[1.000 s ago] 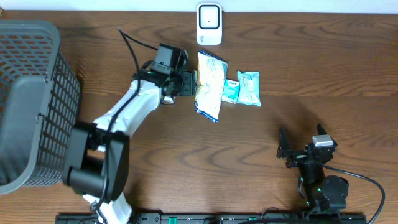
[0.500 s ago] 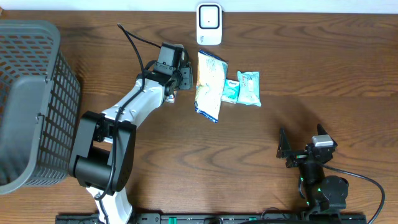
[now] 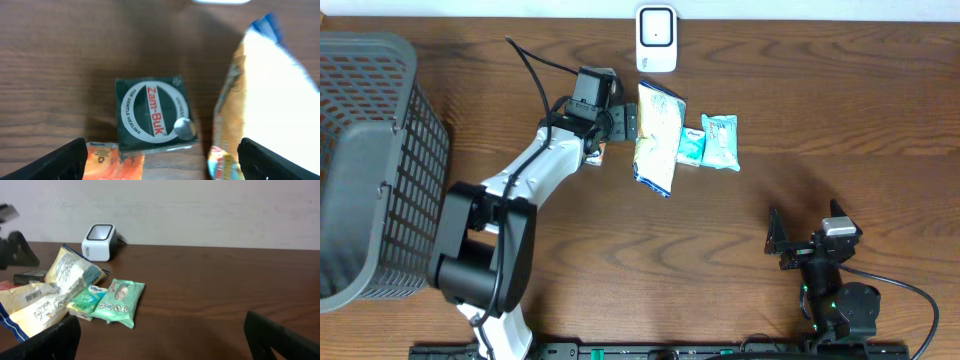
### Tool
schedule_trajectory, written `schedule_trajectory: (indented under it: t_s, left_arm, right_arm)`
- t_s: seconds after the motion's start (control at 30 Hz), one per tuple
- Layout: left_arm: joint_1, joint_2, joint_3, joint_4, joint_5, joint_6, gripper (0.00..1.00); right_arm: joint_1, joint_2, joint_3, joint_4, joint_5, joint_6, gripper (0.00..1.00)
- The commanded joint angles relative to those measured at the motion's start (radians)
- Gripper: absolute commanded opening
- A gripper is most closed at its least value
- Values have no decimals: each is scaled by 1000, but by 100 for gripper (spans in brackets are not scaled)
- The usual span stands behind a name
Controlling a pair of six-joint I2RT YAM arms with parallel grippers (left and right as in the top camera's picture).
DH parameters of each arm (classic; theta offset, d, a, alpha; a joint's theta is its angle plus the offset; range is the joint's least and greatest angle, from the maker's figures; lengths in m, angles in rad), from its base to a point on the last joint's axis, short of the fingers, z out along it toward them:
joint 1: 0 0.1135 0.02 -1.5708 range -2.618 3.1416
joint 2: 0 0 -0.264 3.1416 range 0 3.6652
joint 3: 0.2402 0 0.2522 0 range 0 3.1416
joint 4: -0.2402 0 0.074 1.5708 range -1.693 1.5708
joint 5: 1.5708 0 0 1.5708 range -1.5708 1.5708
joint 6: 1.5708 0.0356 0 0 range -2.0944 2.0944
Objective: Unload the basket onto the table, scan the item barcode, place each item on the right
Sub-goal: 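Carry the Zam-Buk box out of the basket toward the scanner, then lower the Zam-Buk box beside the orange pack and release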
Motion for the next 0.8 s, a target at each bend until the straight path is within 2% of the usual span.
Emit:
schedule_trajectory:
  t_s: [0.0,0.23,0.43,0.77]
  left_arm:
    - [2,-137,1,-1,-16,-5,95]
    - [3,-369,1,-158,-21,-4,95]
    - [3,-530,1,-472,-27,-4,96]
    - [3,-574,1,-910,-27,-5,98]
  right_arm:
    - [8,-4,-1,-4,-6,6,99]
    - [8,-4,-1,-4,-6,6,99]
    - [8,-4,-1,-4,-6,6,99]
    - [8,-4,-1,-4,-6,6,99]
